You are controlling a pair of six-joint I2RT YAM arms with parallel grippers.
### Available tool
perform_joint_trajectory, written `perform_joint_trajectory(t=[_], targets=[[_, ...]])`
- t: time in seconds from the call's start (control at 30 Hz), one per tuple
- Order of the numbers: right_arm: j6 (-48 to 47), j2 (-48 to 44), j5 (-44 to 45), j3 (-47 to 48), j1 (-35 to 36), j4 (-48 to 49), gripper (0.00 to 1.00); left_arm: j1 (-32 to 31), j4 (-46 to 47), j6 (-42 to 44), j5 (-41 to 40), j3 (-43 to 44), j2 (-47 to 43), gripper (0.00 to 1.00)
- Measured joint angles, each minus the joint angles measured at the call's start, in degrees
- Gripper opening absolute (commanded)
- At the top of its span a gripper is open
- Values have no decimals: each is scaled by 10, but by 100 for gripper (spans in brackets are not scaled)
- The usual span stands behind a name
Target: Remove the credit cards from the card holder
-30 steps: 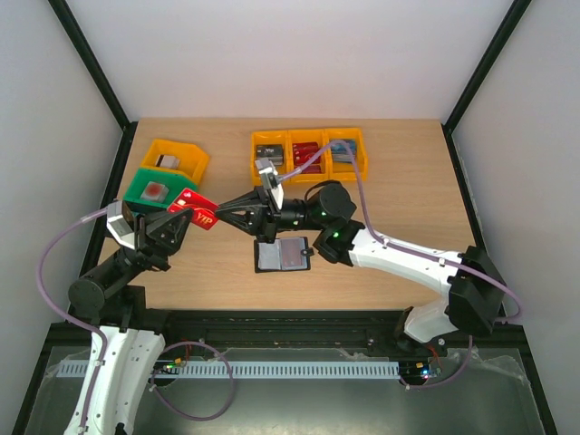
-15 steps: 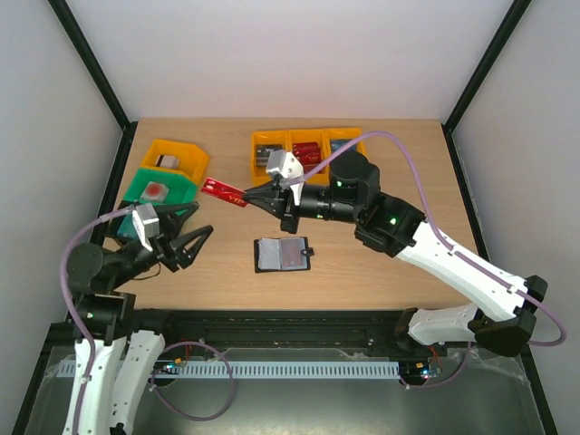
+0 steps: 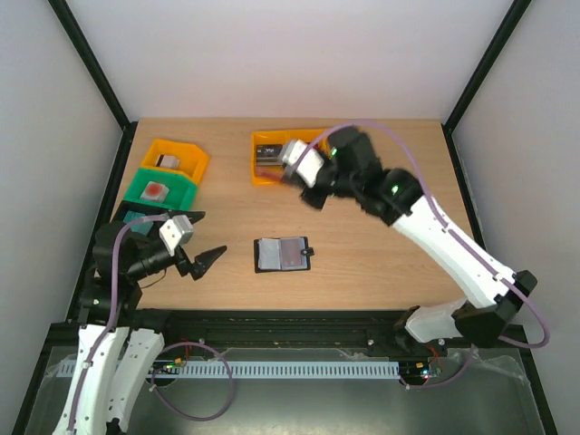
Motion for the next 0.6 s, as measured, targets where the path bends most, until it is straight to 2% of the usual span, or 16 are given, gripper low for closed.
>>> perform_joint_trajectory(t=[0.17,0.27,0.4,0.6], targets=[[-77,88,-59,91,-181,-24,2,0,61,-90,-11,-48,-11,99],[-131,184,-111,192,-245,-73,2,0,113,-162,-40,-85,-29,99],[-193,322,-156,333,-311,-144,2,4,171,-244,-86,-128,-37,99],[-231,449,-157,383,-364,-176,2,45,229,-329,-126,-190,-40,100]])
